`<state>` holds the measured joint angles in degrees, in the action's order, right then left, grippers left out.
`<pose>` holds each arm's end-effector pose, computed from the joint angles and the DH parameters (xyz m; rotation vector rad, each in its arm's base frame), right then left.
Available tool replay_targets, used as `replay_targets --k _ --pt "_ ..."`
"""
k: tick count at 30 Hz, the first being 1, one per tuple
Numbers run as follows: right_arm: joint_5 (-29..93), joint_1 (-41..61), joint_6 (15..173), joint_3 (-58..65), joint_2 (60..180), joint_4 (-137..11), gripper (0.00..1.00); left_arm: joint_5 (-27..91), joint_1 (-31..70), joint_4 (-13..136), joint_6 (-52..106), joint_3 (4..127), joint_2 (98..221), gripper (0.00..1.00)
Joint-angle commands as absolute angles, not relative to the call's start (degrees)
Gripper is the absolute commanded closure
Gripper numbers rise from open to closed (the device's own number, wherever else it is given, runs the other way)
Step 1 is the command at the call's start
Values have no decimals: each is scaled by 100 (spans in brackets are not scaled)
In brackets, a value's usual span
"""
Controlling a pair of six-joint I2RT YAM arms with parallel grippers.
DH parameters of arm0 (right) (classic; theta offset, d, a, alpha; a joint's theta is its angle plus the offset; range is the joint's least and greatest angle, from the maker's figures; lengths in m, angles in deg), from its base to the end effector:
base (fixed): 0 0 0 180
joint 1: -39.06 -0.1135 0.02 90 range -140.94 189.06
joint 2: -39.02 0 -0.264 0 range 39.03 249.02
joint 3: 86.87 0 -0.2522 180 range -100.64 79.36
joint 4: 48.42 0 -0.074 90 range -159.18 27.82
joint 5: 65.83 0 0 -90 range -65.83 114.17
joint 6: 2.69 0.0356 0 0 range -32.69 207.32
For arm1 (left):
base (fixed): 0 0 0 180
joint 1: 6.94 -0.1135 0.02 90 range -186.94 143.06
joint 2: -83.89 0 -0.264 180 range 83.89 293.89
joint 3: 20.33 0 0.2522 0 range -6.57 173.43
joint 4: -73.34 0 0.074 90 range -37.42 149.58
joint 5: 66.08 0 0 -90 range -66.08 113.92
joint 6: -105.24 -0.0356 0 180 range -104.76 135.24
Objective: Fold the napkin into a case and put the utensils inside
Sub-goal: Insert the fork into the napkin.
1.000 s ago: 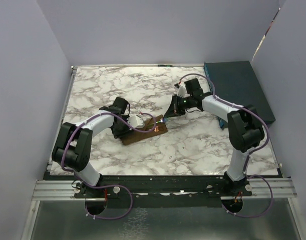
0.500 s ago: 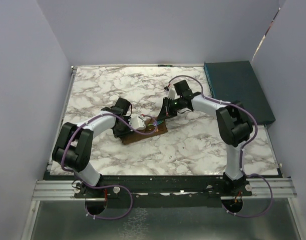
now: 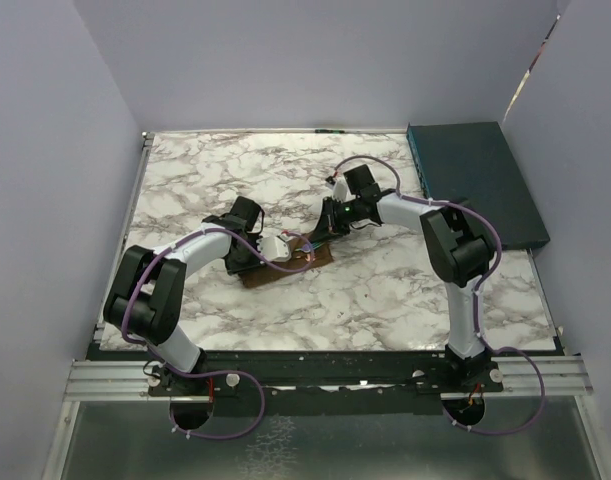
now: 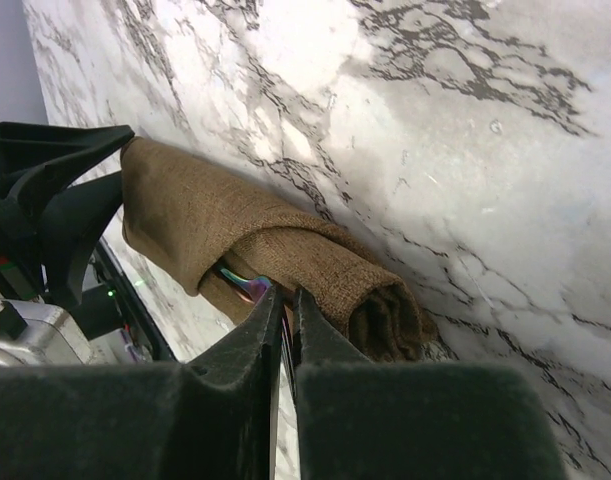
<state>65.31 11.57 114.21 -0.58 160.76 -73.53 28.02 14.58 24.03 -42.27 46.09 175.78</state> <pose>0.3813 0.2248 0.1388 -0.3397 2.6074 1.2682 0.2643 -0.1070 0.1632 1.8348 2.2030 0.0207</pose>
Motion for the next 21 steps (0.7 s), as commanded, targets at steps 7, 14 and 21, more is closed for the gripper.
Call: replay_targets --k 7,14,21 --pt "6345 896 11536 -365 16488 -7117 85 2650 1467 2661 -4443 4463 17694 63" --pt "5899 900 11134 -371 16345 -7485 60 2625 1464 2655 -4479 4428 17697 64" --pt "4947 900 10301 -1408 15700 -8935 39 2606 1444 2562 -4470 4461 17652 66"
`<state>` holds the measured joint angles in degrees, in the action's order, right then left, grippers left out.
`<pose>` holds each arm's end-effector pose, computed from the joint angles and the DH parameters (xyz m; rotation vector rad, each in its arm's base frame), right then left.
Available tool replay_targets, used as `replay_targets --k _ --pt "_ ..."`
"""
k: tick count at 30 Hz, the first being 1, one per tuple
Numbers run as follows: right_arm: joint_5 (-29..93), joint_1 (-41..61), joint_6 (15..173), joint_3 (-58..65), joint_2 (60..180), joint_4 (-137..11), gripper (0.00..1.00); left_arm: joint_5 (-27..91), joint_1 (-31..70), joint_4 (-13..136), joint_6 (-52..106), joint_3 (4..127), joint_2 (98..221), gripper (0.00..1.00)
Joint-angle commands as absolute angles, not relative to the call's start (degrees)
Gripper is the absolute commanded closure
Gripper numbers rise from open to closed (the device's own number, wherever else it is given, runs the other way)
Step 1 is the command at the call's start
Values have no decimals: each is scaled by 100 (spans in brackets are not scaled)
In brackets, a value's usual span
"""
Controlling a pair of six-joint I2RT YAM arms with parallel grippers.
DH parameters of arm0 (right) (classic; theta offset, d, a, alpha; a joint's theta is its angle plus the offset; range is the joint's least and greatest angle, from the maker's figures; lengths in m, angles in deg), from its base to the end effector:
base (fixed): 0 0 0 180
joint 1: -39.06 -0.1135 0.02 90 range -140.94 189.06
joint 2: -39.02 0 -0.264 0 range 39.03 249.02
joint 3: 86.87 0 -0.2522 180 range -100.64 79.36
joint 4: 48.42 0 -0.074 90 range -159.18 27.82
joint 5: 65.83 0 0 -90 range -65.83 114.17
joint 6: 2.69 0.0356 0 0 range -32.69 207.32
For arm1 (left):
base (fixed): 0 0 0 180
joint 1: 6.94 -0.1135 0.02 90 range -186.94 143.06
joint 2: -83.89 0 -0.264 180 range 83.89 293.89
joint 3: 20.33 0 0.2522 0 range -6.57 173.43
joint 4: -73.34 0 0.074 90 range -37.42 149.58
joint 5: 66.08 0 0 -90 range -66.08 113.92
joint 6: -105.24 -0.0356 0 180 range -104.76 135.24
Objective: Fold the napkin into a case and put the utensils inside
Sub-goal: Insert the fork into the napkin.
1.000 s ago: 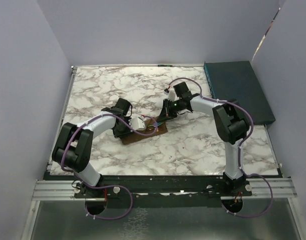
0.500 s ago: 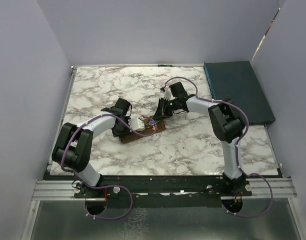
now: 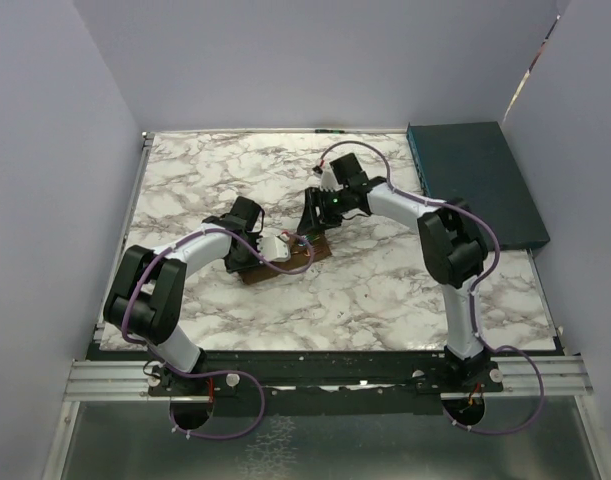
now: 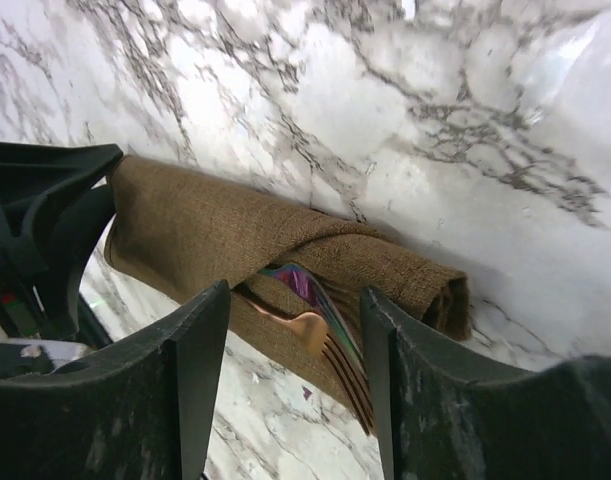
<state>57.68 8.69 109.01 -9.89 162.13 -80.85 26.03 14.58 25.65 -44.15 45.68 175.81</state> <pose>0.3905 0.2516 0.1657 -0.4605 2.5681 1.0886 0.2662 -0.1064 0.1620 1.8601 2.1696 0.0839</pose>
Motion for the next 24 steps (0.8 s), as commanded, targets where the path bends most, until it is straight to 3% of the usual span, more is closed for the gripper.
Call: replay_targets --k 1,8,16,18,22,23,24 --pt "4839 900 10224 -1464 15618 -9080 38 2651 1425 2517 -4443 4492 17646 66" --pt "4228 900 10104 -996 15242 -9410 40 3094 1204 2062 -4334 4933 17717 63" --pt "5228 795 10935 286 15015 -7741 90 3529 660 1223 -4053 5922 17960 41" --pt "5250 739 11006 360 15065 -7598 96 3635 503 1079 -3961 6169 18013 38" --pt "5052 740 11014 403 15109 -7666 95 3778 273 779 -3753 6651 18035 32" --pt "4948 741 11004 427 15056 -7718 89 3776 216 760 -3611 6767 18031 21" --pt "4787 742 10992 444 14987 -7791 78 3769 171 742 -3451 6916 18042 4"
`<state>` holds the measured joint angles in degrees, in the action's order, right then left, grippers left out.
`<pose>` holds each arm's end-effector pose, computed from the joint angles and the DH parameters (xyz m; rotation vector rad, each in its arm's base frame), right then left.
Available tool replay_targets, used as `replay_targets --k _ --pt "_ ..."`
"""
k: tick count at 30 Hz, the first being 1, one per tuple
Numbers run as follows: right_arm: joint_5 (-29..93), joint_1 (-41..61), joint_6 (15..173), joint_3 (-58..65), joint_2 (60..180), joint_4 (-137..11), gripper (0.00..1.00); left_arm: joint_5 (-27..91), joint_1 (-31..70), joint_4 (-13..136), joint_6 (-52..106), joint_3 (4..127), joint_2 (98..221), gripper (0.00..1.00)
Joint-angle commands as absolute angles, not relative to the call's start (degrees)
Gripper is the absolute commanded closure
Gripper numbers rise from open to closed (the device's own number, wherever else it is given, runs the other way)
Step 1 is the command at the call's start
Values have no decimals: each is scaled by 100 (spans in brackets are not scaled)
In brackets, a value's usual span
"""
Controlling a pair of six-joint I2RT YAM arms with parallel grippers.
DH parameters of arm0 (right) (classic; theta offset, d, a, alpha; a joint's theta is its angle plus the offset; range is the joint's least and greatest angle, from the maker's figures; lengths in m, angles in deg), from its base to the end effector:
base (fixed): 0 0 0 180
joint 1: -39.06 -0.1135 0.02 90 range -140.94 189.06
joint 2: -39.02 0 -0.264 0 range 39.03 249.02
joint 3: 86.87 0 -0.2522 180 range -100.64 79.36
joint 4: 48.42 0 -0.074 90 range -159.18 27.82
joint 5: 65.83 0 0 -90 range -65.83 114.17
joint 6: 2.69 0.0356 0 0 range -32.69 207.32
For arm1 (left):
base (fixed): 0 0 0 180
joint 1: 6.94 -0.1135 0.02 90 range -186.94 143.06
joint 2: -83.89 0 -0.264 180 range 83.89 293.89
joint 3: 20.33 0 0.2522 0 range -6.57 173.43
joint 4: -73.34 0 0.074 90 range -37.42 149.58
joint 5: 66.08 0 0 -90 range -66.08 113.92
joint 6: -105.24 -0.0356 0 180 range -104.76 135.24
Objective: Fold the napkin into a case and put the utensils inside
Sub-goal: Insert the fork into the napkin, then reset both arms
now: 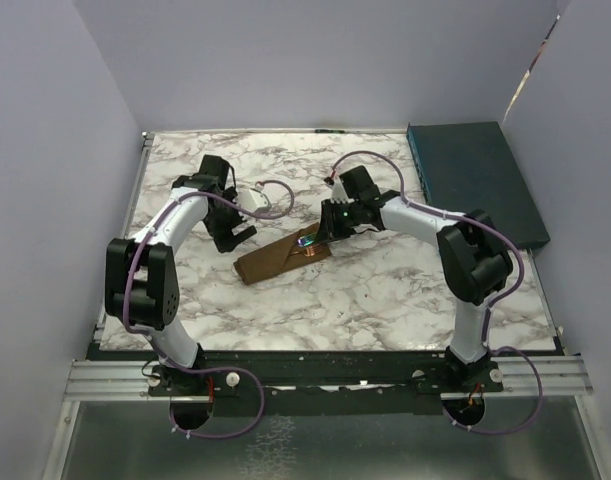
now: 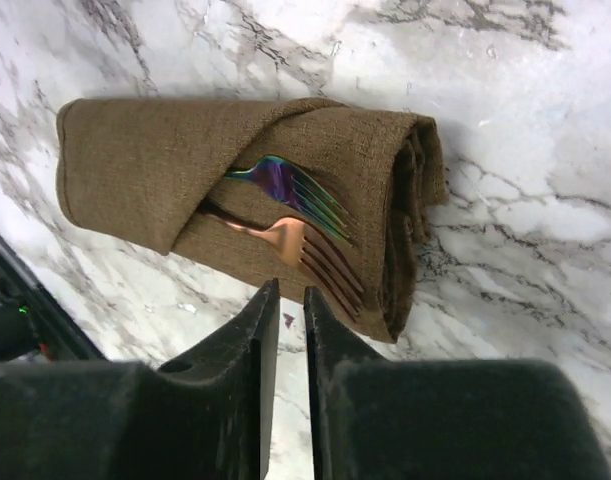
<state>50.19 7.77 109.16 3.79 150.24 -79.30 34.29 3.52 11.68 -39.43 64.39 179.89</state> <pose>0.3454 0.2282 0.1812 -0.4165 2.5796 0.9310 0.3203 -0.0657 0.2225 1.5379 2.3373 -0.0773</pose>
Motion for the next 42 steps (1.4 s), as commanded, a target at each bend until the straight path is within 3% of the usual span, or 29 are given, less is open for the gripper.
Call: replay_targets --k 1,6,8,9,17,22,27,35,40,42 --pt "4603 746 10977 455 14893 -7892 70 3763 112 732 -3275 7074 18058 1" --pt "3741 953 10812 639 14154 -8142 33 3606 -198 734 -2085 7978 18291 1" --pt "3323 1152 10822 876 13753 -8050 5 3587 -344 988 -1677 8121 18297 1" --pt "3078 1260 10840 1053 13521 -7947 1 3609 -435 1232 -1426 8061 18245 1" --pt "272 2210 11095 2822 11956 -6787 0 2916 -633 4172 461 5802 17521 1" --pt "-1493 2395 9828 4496 11684 -4265 0 2672 -633 5691 805 4436 17327 1" --pt "-1467 3102 10175 4977 11745 -3581 0 2619 -633 7942 1028 3090 17119 1" --pt "-808 3601 9488 5922 12104 -893 0 2553 -608 10685 1480 1934 17390 1" --pt "-237 3729 9369 6097 12431 -92 0 2499 -487 11254 1451 1643 17288 1" --pt "29 3749 9357 5983 12409 -442 0 2438 -426 11537 1405 1375 17110 1"
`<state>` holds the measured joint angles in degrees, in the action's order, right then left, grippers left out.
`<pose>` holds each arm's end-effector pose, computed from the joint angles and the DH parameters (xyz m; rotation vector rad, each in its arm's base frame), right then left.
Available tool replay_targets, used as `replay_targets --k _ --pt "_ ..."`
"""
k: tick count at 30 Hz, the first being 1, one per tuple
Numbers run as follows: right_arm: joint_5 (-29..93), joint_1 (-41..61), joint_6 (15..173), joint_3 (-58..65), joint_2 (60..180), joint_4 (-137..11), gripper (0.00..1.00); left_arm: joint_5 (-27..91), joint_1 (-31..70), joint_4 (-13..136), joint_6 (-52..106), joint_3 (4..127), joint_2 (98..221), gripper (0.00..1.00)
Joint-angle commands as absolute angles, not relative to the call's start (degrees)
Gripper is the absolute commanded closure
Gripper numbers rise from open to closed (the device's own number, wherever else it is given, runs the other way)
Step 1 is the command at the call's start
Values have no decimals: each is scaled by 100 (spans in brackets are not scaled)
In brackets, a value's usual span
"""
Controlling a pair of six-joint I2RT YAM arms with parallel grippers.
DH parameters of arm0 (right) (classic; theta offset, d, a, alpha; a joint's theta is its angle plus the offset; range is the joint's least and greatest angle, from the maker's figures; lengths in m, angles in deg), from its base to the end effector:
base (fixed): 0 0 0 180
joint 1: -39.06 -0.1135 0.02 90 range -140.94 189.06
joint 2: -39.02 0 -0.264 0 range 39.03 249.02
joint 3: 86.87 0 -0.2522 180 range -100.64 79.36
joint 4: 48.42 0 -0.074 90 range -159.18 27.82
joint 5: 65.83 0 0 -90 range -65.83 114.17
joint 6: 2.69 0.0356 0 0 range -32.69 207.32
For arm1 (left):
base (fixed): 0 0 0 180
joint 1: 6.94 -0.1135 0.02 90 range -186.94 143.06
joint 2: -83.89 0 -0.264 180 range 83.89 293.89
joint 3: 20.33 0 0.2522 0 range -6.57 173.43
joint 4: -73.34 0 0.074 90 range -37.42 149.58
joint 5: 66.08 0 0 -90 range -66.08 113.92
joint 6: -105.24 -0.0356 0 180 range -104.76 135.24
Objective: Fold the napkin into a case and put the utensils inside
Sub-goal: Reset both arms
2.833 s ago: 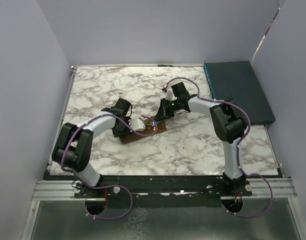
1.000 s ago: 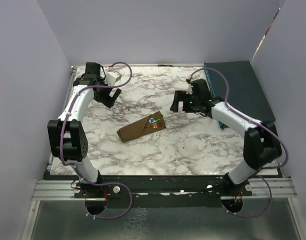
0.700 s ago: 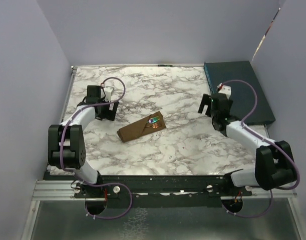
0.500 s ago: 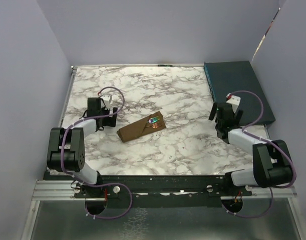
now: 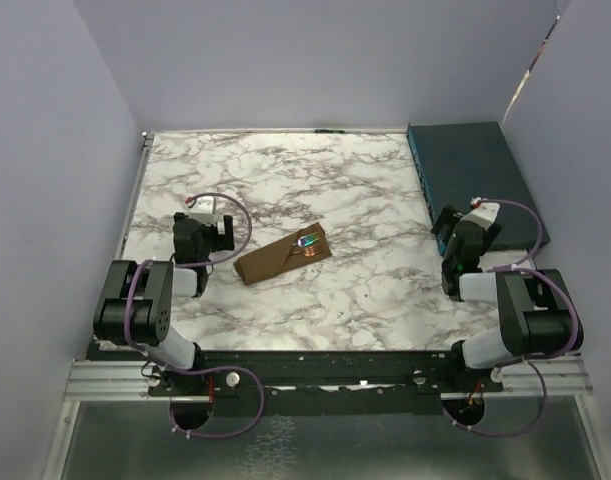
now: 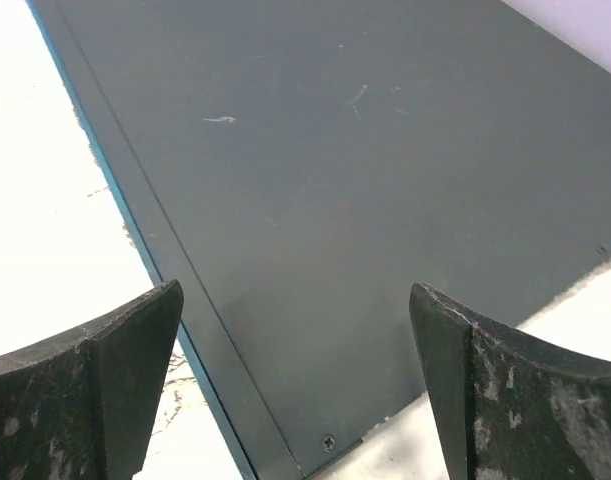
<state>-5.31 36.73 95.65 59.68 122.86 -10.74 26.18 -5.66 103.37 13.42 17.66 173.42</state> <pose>0.2554 -0.0071 0.1586 0.4559 1.7154 -0.3259 0.2765 -0.0076 0.1398 0.0788 1.9445 -0.0321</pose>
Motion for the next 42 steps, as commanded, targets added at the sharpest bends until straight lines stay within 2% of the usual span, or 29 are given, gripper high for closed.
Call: replay_targets --k 1,4,7,8,10,14,15,16,17,42 --pt "246 3748 9272 6044 12441 -220 0 2326 -396 11738 1392 1224 17001 1" --pt "818 3750 9031 6418 12399 379 0 2296 -247 12368 1275 780 16798 1" --pt "870 3748 8869 6868 12796 1713 0 2344 40 13904 965 257 17267 1" --pt "874 3729 8804 6991 12875 2036 0 2248 83 13873 939 290 17301 1" --pt "997 3726 8806 6868 12663 1319 0 2103 87 13465 971 432 17241 1" --pt "1086 3766 8916 6566 12810 1035 0 1462 28 14028 1278 626 17951 1" --pt "1168 3815 8957 6513 12755 826 0 1446 18 13020 1294 911 17741 1" --pt "1266 3862 8985 6505 12735 777 0 1453 -50 12959 1383 949 17740 1" --pt "1280 3873 8989 6527 12761 852 0 1466 -108 13322 1458 876 17859 1" --pt "1274 3879 8969 6592 12745 981 0 1408 -123 13224 1499 889 17831 1"
